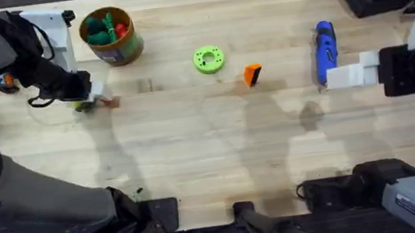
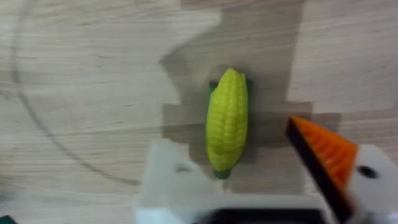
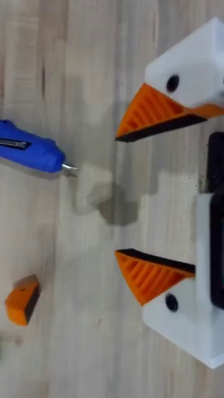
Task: Pick up the gripper from the table and insert it into the empty holder that is missing its gripper. Then pick up a screw, insert it into the mounting hole, and use the screwdriver to tighten it. Finally, clean up the table by picking up the vegetable and placing it into the bucket.
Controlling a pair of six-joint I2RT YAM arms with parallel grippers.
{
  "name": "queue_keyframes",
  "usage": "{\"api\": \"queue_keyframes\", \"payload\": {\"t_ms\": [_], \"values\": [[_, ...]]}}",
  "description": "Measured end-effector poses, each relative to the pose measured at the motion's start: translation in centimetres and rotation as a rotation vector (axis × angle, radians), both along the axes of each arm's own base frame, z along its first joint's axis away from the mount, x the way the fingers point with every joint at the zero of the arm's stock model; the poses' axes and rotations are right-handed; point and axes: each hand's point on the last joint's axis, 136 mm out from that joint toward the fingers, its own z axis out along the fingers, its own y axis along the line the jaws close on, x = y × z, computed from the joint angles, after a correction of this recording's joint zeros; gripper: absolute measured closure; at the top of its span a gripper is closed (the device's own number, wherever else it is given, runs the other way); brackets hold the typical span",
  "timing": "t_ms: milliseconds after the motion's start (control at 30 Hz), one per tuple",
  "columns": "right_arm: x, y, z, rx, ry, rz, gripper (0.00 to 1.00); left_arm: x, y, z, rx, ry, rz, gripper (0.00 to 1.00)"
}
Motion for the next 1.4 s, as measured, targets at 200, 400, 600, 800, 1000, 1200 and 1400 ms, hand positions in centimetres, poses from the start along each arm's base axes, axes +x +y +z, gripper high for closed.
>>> {"api": "queue_keyframes", "payload": {"t_ms": [200,400,600,800,1000,1200,1400], "values": [[-1.4,0.0,-0.7,-0.001,0.064,0.0,0.007,-0.7,-1.7,0.7,-0.096,0.028,0.003,0.001],[-2.4,0.0,-1.1,-0.002,0.106,0.003,0.008,0.6,-3.3,4.7,-0.164,-0.11,-0.021,0.001],[-2.7,-0.2,-1.2,-0.016,0.122,0.011,0.007,0.0,-5.9,10.9,-0.225,-0.275,-0.068,0.001],[-2.7,-0.8,-1.2,-0.066,0.122,0.035,0.007,-2.8,-8.9,15.8,-0.253,-0.37,-0.124,0.001],[-2.7,-0.9,-1.2,-0.078,0.123,0.044,0.008,-5.2,-11.9,20.6,-0.305,-0.527,-0.198,0.001],[-2.7,-0.9,-1.2,-0.079,0.123,0.046,0.008,-7.4,-13.6,22.7,-0.335,-0.607,-0.221,0.001],[-2.7,-0.9,-1.2,-0.079,0.123,0.046,0.008,-10.6,-15.6,20.8,-0.389,-0.632,-0.225,0.001]]}}
